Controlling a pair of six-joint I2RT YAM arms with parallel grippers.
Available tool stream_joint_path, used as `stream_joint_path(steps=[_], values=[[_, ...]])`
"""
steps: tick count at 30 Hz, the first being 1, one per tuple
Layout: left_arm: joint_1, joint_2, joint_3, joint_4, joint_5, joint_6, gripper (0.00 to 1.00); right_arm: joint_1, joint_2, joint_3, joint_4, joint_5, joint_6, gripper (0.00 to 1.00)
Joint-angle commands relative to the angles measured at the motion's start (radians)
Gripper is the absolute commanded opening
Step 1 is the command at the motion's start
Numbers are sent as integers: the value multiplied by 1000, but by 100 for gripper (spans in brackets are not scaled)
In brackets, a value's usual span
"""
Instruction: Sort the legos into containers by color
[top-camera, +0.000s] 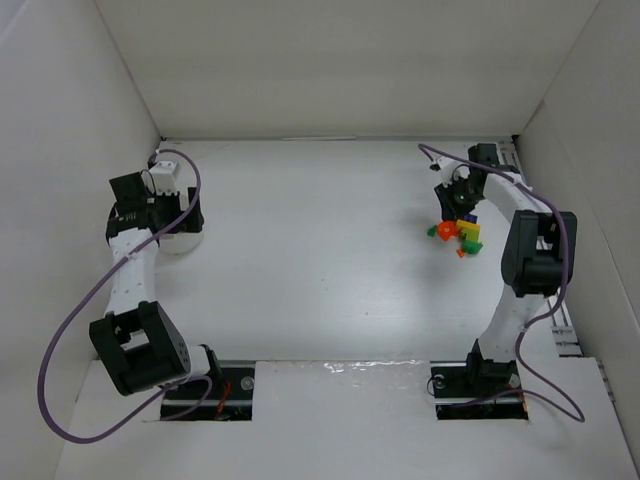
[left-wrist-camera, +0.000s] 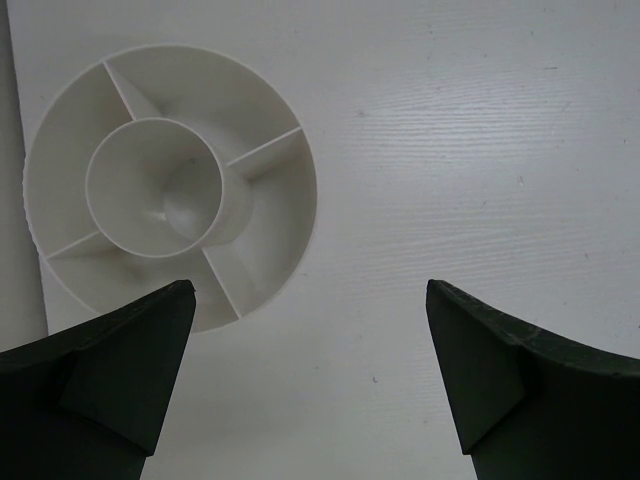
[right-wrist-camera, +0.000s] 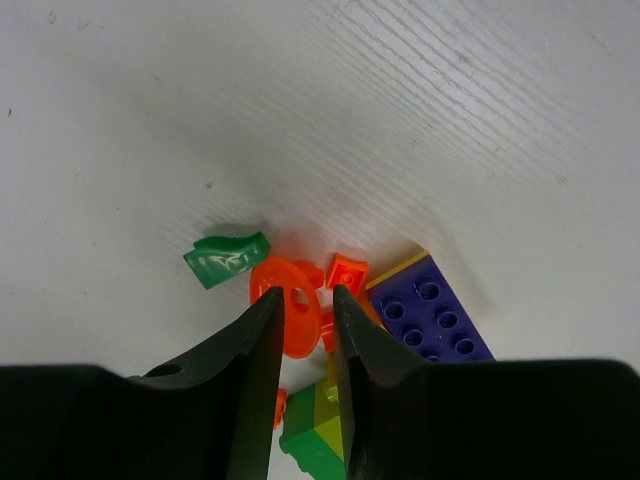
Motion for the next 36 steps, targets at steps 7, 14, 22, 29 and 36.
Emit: stream_joint_path(steps=[7,14,22,29,36], values=[[1,-2,51,0,25,2,100,9,49,53,-52,36,-23,33],[1,-2,51,9,16,2,100,9,58,54,-75,45,-43,27],[1,-29,28,61,5,2,100,0,35,72,-136,-21,-43,6],[1,-94,17,112,166,-17,100,60,-52,176,-158,-211,86,3],[-71,-28,144,53,496,-104,100,228,-104,313,29,-250,375,0]])
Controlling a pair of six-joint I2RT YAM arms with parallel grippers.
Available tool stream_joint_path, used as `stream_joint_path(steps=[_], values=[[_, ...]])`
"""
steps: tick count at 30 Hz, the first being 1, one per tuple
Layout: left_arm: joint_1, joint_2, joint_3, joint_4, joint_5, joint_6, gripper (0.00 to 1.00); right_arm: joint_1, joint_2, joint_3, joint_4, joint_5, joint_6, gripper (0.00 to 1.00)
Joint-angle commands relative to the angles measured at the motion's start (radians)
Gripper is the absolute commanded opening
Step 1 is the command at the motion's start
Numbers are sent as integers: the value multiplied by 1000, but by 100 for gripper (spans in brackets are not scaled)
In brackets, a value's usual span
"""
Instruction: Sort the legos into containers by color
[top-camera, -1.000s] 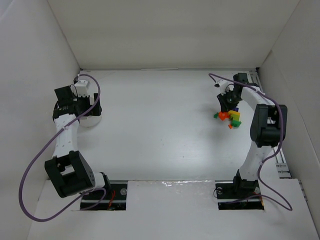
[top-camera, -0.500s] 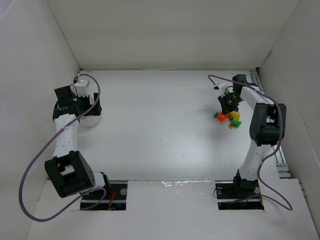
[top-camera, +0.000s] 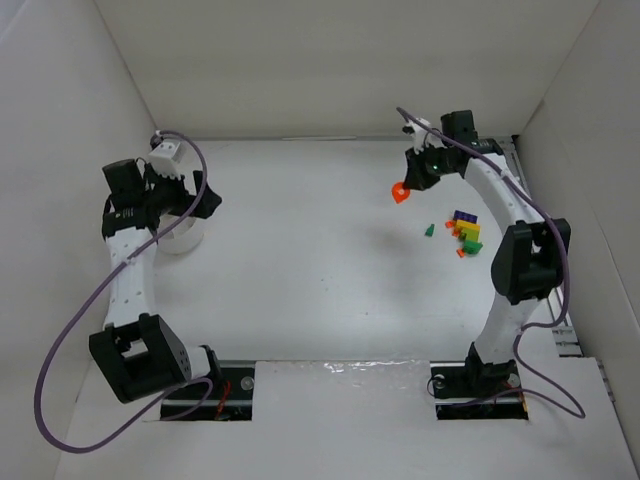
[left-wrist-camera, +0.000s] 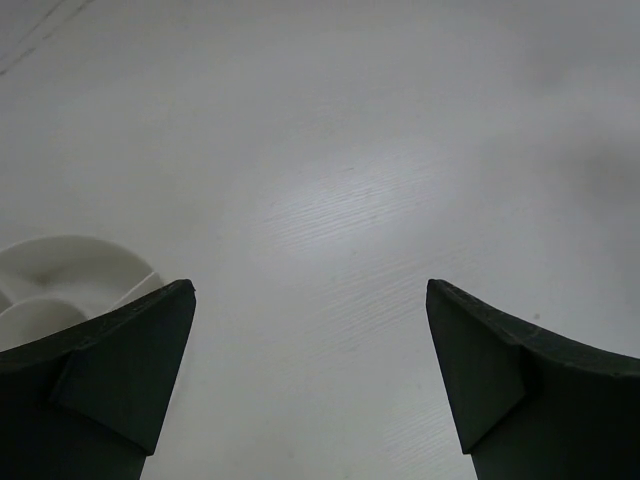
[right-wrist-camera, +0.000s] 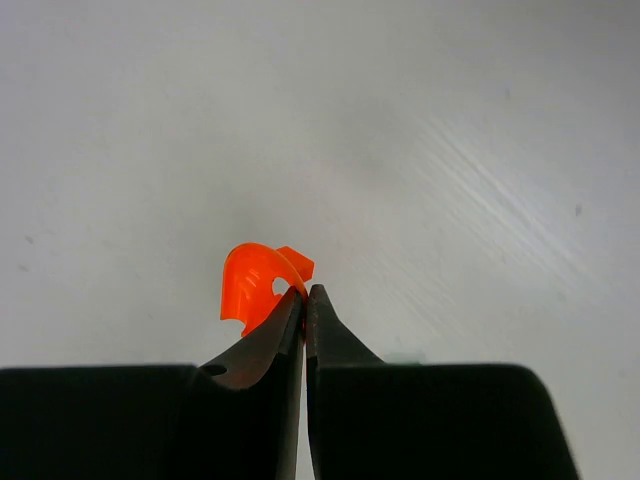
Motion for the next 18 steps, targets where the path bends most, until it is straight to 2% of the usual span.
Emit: stream_joint_path(steps=[1,6,9,11,13,14,18], values=[[-73,36,118,-6,177,-84,100,97,-76,69,147,-60,187,0],[-168,36,109,117,212,-202,100,191,-78,135,253,-63,383,0],[-230,36,60,241,279,-294,98,225,-55,192,292,-147,474,0],[-260,36,30,377,348,-357,91,237,-18,217,326,-178,575,0],[-279,36,-9,476,373,-479,76,261,-5,235,335,-178,603,0],[-299,36,-9,538,373,-513,73,272,-4,235,364,-163,617,0],[-352,78,11,586,373,-590,68,315,-17,211,415,-109,626,0]])
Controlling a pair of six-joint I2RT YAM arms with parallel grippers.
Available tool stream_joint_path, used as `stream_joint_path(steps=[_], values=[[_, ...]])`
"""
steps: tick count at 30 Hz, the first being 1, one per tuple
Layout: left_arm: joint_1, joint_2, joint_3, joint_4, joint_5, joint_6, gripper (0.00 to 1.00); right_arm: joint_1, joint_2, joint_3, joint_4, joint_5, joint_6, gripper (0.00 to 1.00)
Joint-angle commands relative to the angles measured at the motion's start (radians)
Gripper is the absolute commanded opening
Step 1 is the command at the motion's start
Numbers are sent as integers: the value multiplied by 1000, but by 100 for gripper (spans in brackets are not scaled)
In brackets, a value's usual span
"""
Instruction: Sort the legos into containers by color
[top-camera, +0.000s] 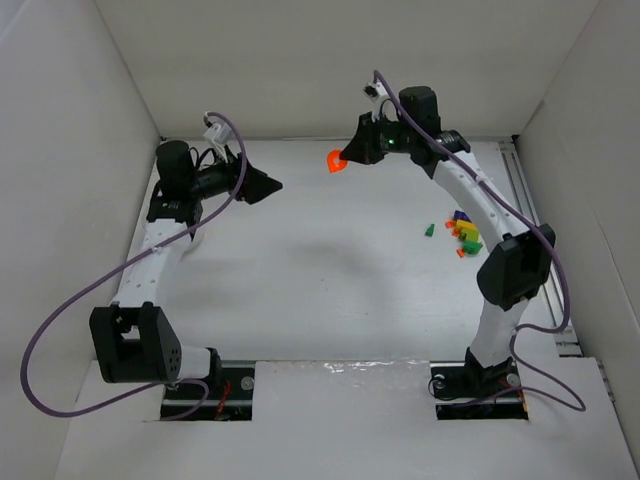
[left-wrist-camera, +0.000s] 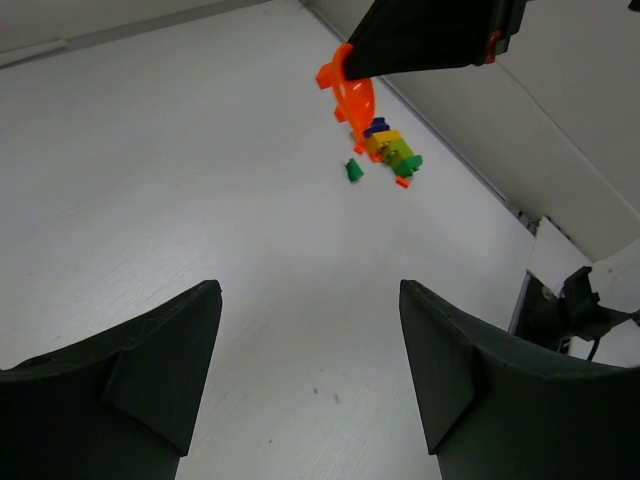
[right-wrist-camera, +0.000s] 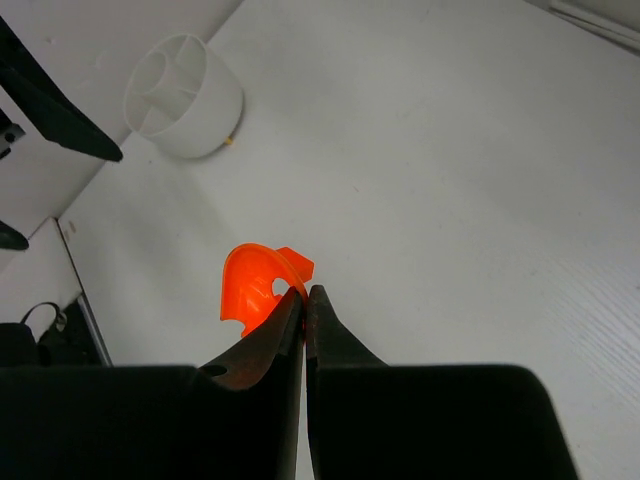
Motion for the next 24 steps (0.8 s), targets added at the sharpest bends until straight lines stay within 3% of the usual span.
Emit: stream_joint_path(steps=[1,5,11,16,24], values=[[-31,8,14,182,48,-148,68,56,-3,8,101,48,63,0],[-31,33,14,268,48,-256,59,88,-21,-12,123,133,63,0],[-62,89,45,277,48,-256,52,137,25,63,51,239,63,0],[-99,123,90,211,-2,-201,40,162,34,74,51,279,72,0],[-119,160,108,263,-7,-236,39,182,57,104,40,287,96,0]])
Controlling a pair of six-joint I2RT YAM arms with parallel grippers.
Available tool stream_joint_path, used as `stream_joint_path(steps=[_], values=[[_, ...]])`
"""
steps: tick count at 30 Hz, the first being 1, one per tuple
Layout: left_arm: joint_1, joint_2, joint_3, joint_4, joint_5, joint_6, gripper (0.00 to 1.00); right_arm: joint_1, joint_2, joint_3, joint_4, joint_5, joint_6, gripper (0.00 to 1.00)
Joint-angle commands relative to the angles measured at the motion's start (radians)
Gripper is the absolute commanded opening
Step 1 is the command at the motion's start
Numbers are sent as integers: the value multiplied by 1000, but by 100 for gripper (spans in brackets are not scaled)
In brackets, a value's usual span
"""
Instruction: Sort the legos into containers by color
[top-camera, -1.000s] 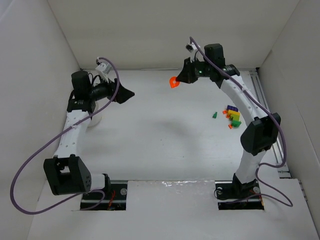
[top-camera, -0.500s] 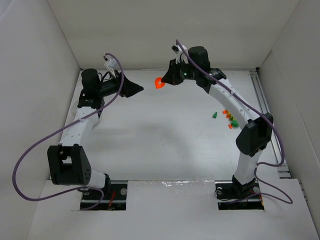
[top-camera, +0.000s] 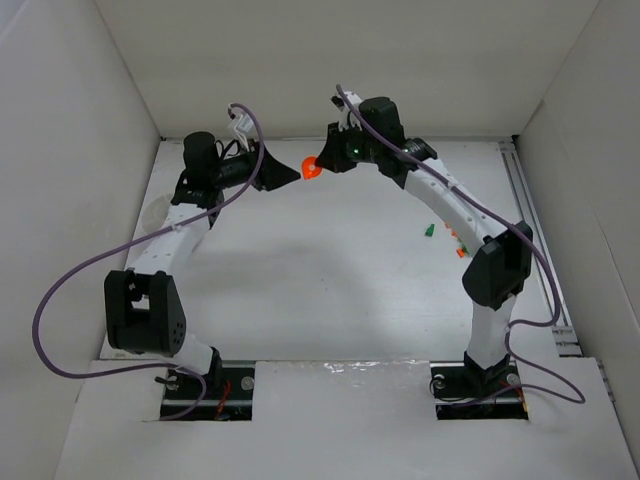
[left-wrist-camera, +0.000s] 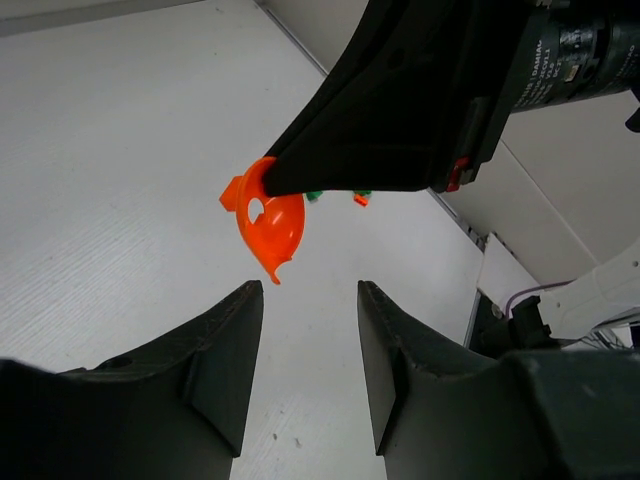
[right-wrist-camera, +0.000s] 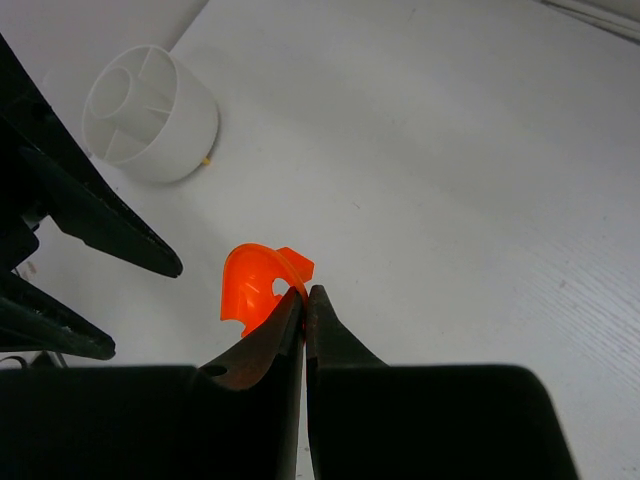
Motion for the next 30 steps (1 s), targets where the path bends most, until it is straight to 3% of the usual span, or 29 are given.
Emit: stream_joint_path(steps=[1,14,20,27,30], values=[[-2,-3,53,57,3,-11,39,14,10,60,8,9,29,0],[-2,24,53,47,-80,9,38,51,19,92,8,-14,58,0],[-12,24,44,47,-80,9,31,60,39,102,8,-23,69,0],[-12,24,44,5,-109,37,1,80,39,111,19,-11,78,0],[-12,24,44,-8,-118,37,0,80,39,111,19,-10,78,0]])
